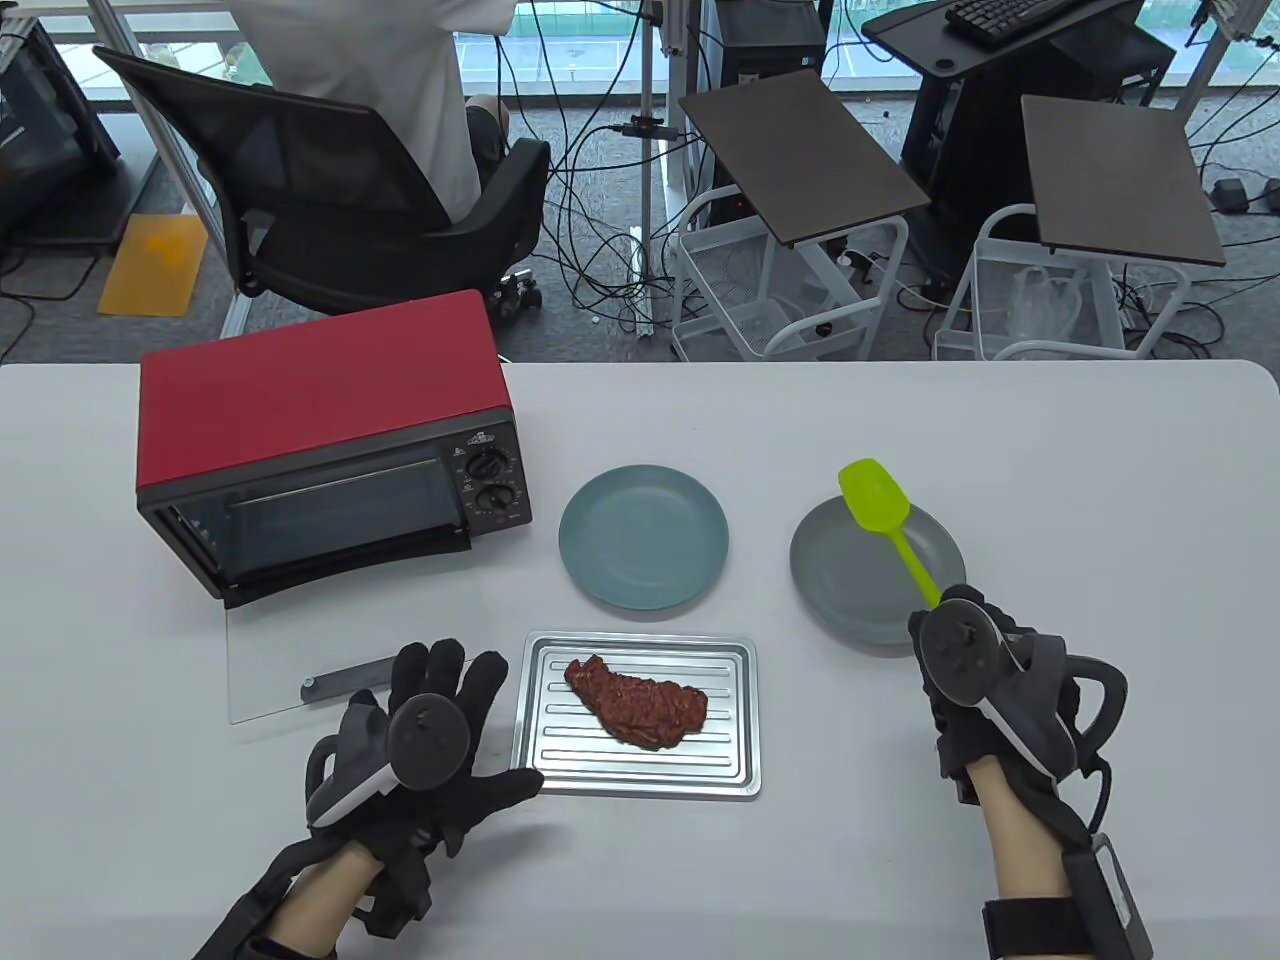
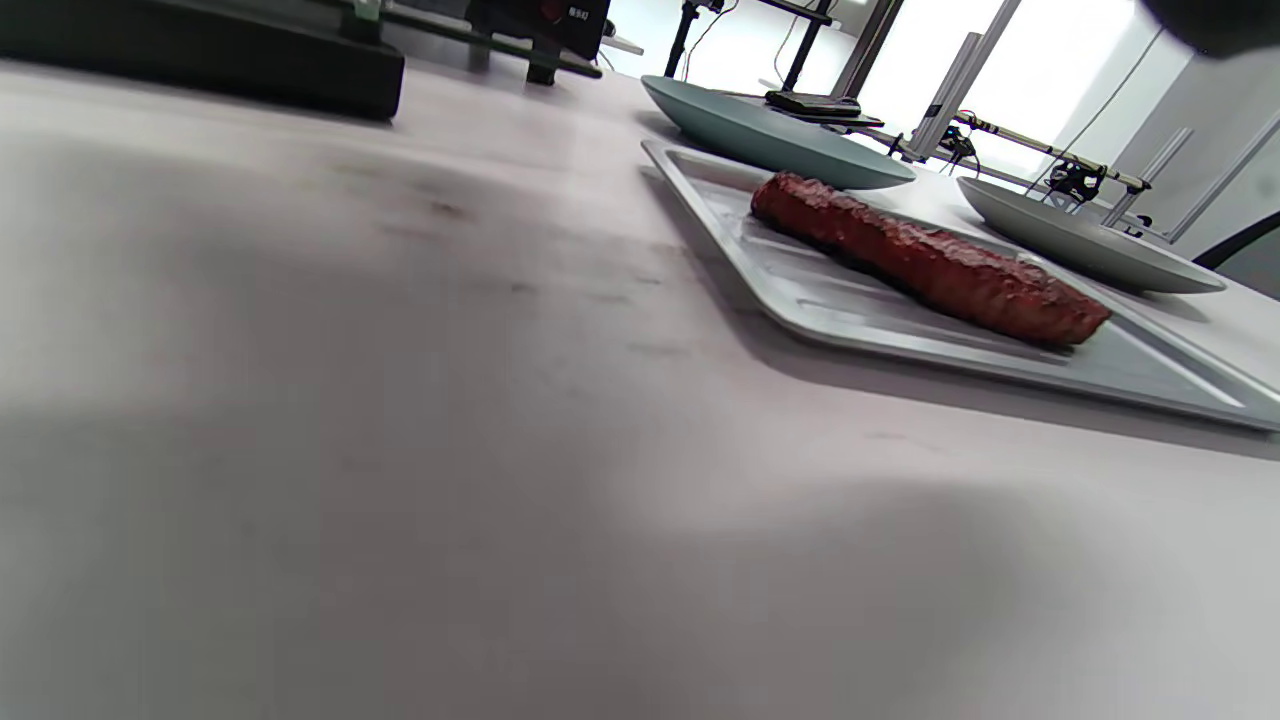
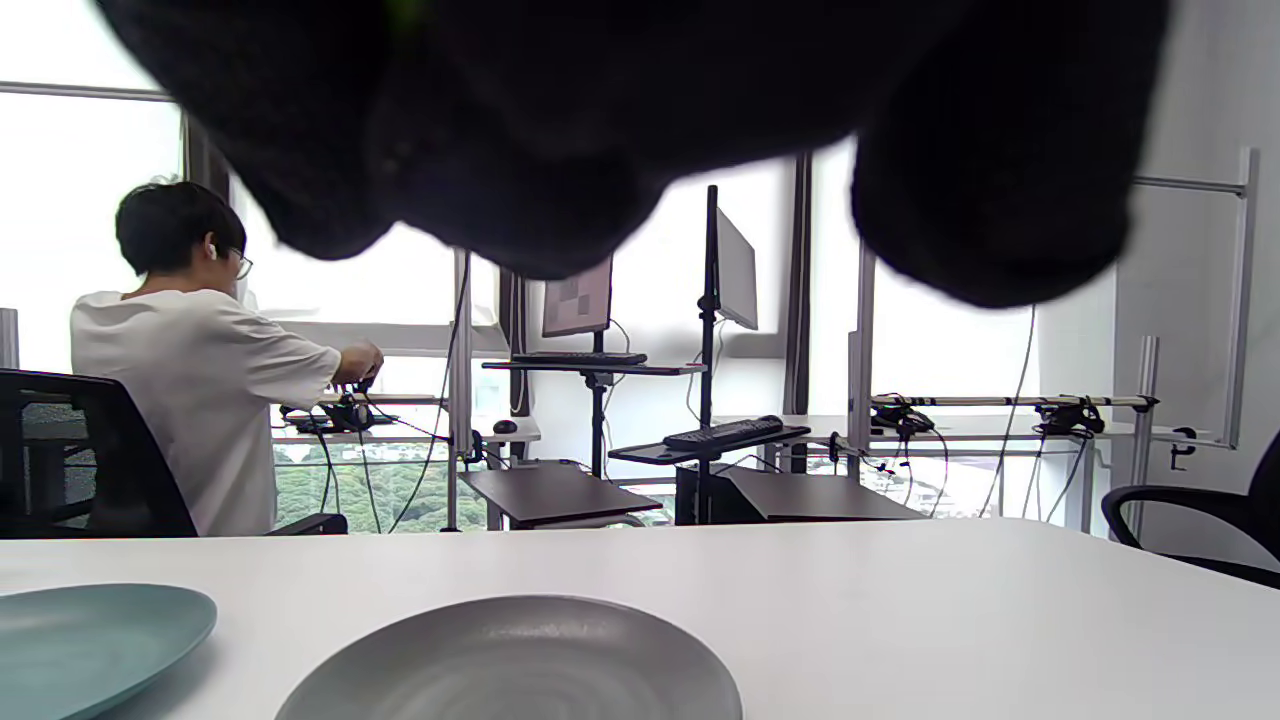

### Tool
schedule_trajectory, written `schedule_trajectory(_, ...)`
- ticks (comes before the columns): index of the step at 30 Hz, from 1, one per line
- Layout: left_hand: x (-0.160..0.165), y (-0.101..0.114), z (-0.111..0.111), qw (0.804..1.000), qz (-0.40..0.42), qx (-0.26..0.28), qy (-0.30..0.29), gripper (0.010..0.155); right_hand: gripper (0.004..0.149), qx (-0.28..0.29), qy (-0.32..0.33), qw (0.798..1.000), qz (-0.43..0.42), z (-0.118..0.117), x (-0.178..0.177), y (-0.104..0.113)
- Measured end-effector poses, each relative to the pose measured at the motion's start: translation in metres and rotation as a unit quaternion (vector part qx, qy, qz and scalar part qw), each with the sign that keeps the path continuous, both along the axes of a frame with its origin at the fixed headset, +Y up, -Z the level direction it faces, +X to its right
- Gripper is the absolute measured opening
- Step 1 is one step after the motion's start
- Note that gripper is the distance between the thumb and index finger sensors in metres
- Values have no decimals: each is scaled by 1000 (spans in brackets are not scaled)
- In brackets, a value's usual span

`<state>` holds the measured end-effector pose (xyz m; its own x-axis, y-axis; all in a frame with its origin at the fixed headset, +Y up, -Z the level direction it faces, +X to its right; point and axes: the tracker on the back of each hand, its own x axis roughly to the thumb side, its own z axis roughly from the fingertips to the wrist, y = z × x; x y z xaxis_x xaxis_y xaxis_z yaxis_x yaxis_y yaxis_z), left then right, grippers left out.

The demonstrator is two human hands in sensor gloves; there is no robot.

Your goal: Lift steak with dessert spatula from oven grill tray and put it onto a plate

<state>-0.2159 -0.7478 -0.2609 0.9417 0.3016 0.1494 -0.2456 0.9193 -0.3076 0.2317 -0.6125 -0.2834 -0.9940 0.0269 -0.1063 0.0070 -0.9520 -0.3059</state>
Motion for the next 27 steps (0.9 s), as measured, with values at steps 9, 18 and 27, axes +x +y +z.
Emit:
schedule_trajectory(9,4,-30,-4,998,-1,-66,15,105,47,-13,64,998,-10,26,-4,-12)
schedule_trajectory(18,9,-40,-10,994,-46,-103,13,105,47,-29,115,993,-19,38,-6,-37)
schedule_trajectory(27,11,-46,-19,989,-66,-134,25,104,47,-64,152,986,6,38,-11,-59)
